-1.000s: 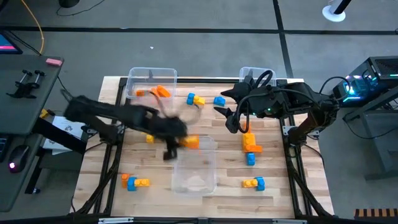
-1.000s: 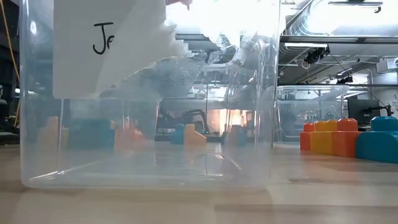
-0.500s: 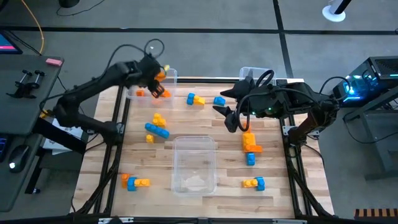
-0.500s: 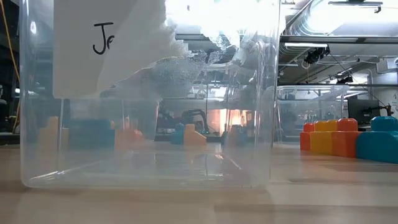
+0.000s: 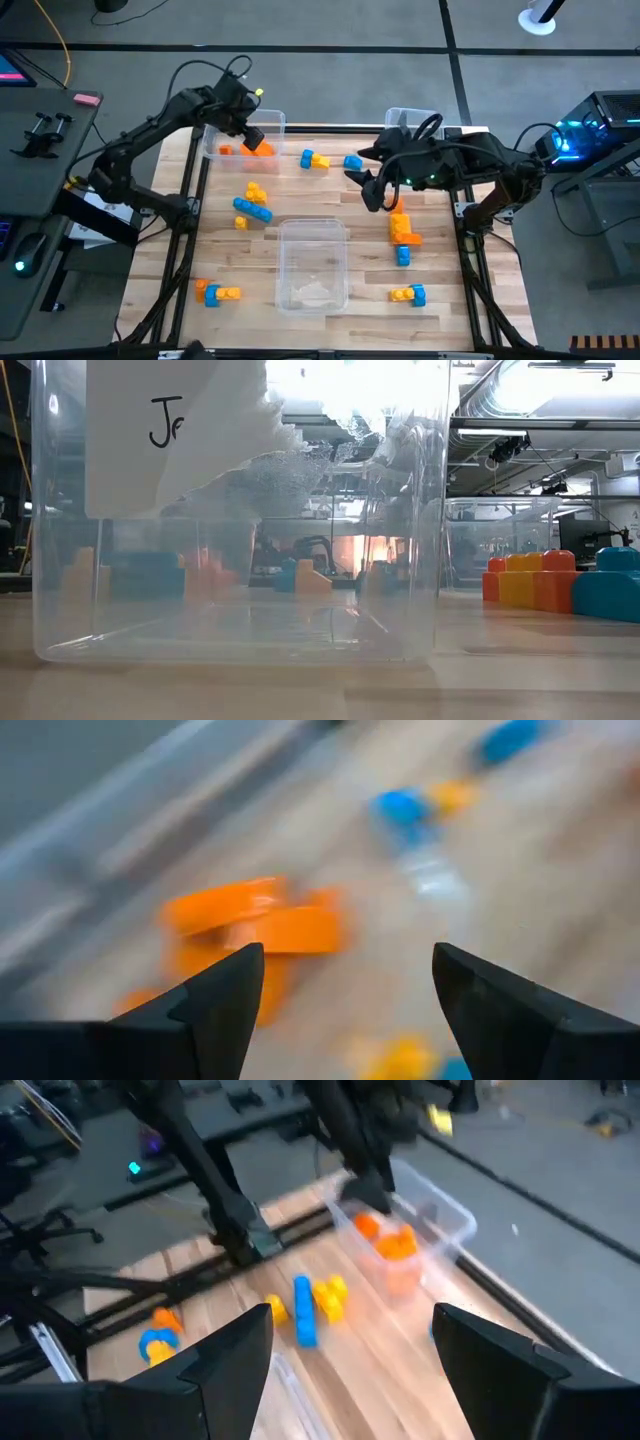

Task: Sort blocks
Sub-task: Put the orange game piece into the top left transparent bin

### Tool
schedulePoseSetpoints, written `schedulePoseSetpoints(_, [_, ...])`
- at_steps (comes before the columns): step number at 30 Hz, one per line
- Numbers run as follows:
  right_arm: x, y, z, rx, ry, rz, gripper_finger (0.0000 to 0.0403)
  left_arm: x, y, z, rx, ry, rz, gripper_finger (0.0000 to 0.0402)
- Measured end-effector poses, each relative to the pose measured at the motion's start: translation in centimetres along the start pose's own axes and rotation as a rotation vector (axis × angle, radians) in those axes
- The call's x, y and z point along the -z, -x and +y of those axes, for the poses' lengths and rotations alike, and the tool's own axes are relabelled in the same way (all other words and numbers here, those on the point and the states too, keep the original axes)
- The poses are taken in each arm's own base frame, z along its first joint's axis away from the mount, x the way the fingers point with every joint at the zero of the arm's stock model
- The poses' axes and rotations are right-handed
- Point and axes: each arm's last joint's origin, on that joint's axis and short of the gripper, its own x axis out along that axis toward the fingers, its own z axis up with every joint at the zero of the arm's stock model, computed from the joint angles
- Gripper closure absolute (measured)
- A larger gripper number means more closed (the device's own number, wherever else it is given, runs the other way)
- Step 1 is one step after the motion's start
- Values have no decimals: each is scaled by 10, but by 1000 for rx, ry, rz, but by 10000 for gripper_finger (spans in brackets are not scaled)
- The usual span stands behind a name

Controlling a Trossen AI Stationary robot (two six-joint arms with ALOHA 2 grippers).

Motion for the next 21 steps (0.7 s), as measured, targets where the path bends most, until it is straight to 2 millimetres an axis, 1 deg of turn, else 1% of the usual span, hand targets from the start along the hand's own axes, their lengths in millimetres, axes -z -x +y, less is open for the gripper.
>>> schedulePoseSetpoints(2, [10,-4,-2,29,-42,83,130,-2,7,-12,155,2,-61,125])
schedulePoseSetpoints(5, [39,-10,-6,119,-100,297,130,-4,26,-36,339,-48,-181,124])
schedulePoseSetpoints(7, [64,-17,-3,202,-125,435,130,-2,44,-53,425,-94,-279,124])
schedulePoseSetpoints(11, [120,-37,14,217,-90,602,130,6,83,-91,622,-221,-480,124])
schedulePoseSetpoints(13, [151,-45,14,246,-81,727,130,12,100,-107,720,-279,-571,124])
schedulePoseSetpoints(15, [182,-51,8,300,-41,860,130,19,111,-121,825,-298,-649,124])
schedulePoseSetpoints(17, [206,-55,-1,337,-18,945,130,25,116,-132,915,-305,-698,124])
schedulePoseSetpoints(19, [222,-53,-15,360,1,992,130,31,116,-142,994,-305,-730,124])
schedulePoseSetpoints(21, [232,-50,-33,356,4,1003,131,35,114,-150,1064,-291,-759,124])
